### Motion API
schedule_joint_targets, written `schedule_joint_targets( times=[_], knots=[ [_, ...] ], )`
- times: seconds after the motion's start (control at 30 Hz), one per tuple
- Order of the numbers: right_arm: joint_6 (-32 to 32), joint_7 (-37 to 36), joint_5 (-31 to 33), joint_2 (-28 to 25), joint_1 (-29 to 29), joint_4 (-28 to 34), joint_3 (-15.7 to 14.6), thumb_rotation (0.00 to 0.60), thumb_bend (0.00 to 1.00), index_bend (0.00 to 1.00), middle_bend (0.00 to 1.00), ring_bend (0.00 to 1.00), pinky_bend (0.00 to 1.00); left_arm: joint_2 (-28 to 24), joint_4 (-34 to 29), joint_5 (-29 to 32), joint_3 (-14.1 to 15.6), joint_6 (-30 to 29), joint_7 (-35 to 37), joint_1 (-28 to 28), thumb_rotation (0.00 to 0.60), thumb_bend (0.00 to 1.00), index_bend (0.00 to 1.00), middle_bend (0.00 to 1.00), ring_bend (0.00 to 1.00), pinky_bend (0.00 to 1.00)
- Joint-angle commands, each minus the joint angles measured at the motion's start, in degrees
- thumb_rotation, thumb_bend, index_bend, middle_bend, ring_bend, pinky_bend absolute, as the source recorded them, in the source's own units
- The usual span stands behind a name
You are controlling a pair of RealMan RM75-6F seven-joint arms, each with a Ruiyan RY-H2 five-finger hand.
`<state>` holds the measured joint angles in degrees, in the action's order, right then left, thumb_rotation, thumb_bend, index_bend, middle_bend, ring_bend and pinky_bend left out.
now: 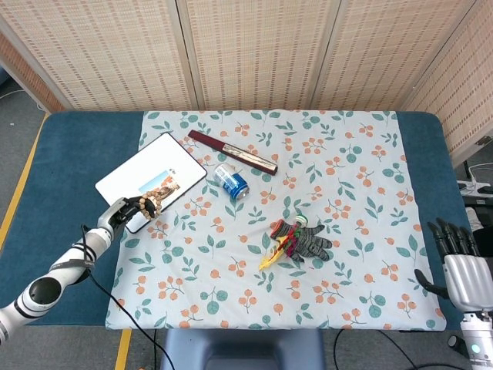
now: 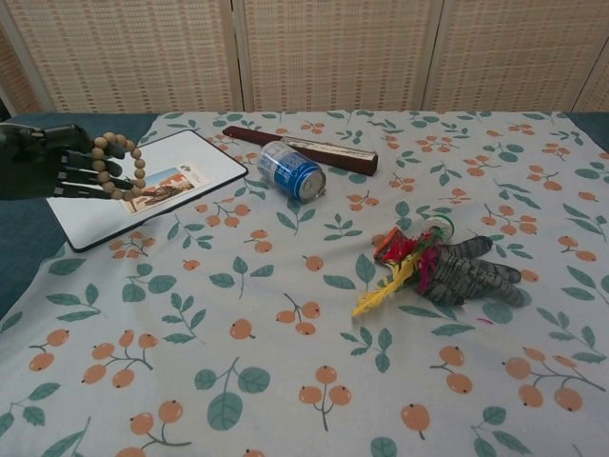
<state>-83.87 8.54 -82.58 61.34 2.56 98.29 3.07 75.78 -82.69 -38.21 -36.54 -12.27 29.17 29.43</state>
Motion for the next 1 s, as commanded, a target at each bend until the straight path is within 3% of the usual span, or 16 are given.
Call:
schedule_joint_targets(
  times=[0.03,0.1,0.27,0.43,0.5,0.57,0.8,1.0],
  knots=[
    [-0.01,-0.04,0.01,0.04,-0.02,-0.05,0.01,0.52,0.2,0.0,0.0,0.0,0.0,-0.38,-0.35,-0.62,0.41,-0.31,0.53,0.32,0.545,1.0,0.53,0.6,0.28,0.0],
    [0.03,-0.03,0.05,0.06,-0.02,-0.08,0.01,0.52,0.2,0.0,0.0,0.0,0.0,-0.63,-0.72,-1.6,0.66,-0.47,0.7,0.42,0.599,1.0,0.53,0.6,0.28,0.0],
    [0.27,0.1,0.12,0.09,0.03,-0.08,-0.06,0.517,0.2,0.0,0.0,0.0,0.0,-0.52,-1.47,-3.05,0.56,-2.0,2.25,0.01,0.6,0.98,0.52,0.59,0.28,0.0],
    [0.31,0.37,0.26,0.13,0.05,-0.01,-0.02,0.516,0.2,0.0,0.0,0.0,0.0,-0.05,-1.79,-4.19,0.7,-3.96,3.74,-0.38,0.592,0.74,0.49,0.58,0.28,0.0],
    [-0.11,0.29,-0.16,0.21,-0.01,-0.09,0.02,0.516,0.2,0.0,0.0,0.0,0.0,0.0,-1.75,-4.52,0.73,-4.04,4.48,-0.35,0.552,0.65,0.49,0.58,0.28,0.0],
    [-0.66,0.41,-0.72,0.36,-0.14,-0.14,-0.03,0.516,0.2,0.0,0.0,0.0,0.0,0.11,-1.59,-5.21,1.05,-4.27,4.74,-0.2,0.466,0.59,0.49,0.58,0.28,0.0],
    [-1.3,1.31,-1.04,0.62,-0.37,0.01,-0.06,0.516,0.2,0.0,0.0,0.0,0.0,0.23,-1.05,-5.76,1.37,-3.48,7.01,0.22,0.243,0.5,0.5,0.58,0.28,0.0],
    [-3.17,0.32,-2.7,0.76,-0.76,-0.38,0.1,0.516,0.2,0.0,0.0,0.0,0.0,0.12,-1.45,-6.93,1.95,-3.37,7.98,0.22,0.226,0.49,0.51,0.58,0.28,0.0]
  ],
)
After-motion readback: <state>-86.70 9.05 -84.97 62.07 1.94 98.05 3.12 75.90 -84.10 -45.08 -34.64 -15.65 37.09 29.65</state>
